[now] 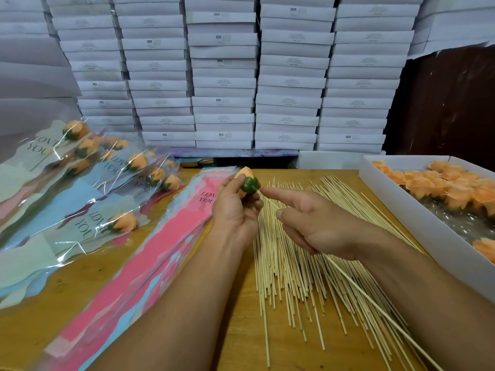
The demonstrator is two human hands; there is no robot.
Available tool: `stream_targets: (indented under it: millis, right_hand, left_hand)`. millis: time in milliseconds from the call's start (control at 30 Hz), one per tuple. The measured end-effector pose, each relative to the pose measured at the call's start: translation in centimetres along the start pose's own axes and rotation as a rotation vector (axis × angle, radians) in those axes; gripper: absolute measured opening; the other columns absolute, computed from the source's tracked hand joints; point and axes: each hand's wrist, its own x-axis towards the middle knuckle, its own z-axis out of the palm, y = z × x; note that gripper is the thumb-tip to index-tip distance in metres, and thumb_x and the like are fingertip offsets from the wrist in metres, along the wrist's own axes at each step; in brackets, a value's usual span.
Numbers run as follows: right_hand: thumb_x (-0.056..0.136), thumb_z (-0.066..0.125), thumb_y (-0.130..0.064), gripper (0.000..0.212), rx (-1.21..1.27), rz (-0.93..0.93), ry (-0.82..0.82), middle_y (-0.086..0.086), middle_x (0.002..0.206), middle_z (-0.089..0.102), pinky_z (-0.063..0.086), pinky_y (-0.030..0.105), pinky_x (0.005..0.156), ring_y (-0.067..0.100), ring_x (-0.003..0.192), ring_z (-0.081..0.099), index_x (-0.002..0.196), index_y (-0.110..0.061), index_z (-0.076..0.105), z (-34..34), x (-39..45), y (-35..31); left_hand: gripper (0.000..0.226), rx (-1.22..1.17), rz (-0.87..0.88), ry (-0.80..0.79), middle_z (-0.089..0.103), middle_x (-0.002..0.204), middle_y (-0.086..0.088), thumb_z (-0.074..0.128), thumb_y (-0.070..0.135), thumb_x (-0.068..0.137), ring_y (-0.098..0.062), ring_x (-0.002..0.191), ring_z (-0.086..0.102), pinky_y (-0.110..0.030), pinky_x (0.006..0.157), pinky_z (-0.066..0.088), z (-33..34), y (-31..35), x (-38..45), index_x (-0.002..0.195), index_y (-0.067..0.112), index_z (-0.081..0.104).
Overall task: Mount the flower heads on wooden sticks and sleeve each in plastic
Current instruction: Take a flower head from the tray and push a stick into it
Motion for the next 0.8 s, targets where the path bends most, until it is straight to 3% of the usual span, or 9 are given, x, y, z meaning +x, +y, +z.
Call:
stream_targets:
  millis: [133, 267, 533, 800]
  right_hand:
    - [0.104, 0.034, -0.001, 0.063, -0.031, -0.022, -0.004, 0.000, 0.043, 0.045, 0.037, 0.020, 0.039, 0.007, 0.036, 0.040, 0.143, -0.050, 0.032, 0.2, 0.1, 0.2]
    - [0.104, 0.034, -0.004, 0.063, -0.068, -0.005, 0.006, -0.001, 0.044, 0.045, 0.037, 0.021, 0.040, 0.008, 0.038, 0.040, 0.138, -0.057, 0.030, 0.4, 0.3, 0.4]
    - [0.107, 0.036, -0.012, 0.057, 0.013, 0.053, -0.015, 0.000, 0.045, 0.047, 0.039, 0.019, 0.046, 0.008, 0.040, 0.040, 0.158, -0.038, 0.026, 0.7, 0.5, 1.4]
    - [0.109, 0.038, -0.016, 0.045, 0.132, 0.092, 0.033, 0.001, 0.048, 0.048, 0.037, 0.020, 0.043, 0.009, 0.041, 0.040, 0.148, -0.039, 0.039, 0.6, 0.7, 1.9]
  left_hand:
    - [0.014, -0.011, 0.024, -0.011, 0.062, 0.078, -0.014, 0.054, 0.008, 0.098, -0.014, 0.051, 0.054, -0.020, 0.043, 0.042, 0.0, 0.2, -0.1, 0.110, 0.017, 0.055]
    - [0.013, 0.009, 0.046, 0.014, 0.064, 0.081, -0.012, 0.056, 0.007, 0.097, -0.016, 0.059, 0.056, -0.022, 0.047, 0.044, -0.2, 0.2, -0.1, 0.097, 0.020, 0.058]
    - [0.010, 0.121, 0.091, 0.040, 0.062, 0.085, -0.012, 0.060, 0.010, 0.097, -0.015, 0.057, 0.050, -0.023, 0.044, 0.040, -0.2, -0.5, -0.3, 0.096, 0.020, 0.057]
    - [0.010, 0.164, 0.108, 0.033, 0.062, 0.078, -0.006, 0.063, 0.016, 0.097, -0.012, 0.052, 0.047, -0.022, 0.043, 0.040, 0.0, -0.8, -0.4, 0.105, 0.020, 0.058]
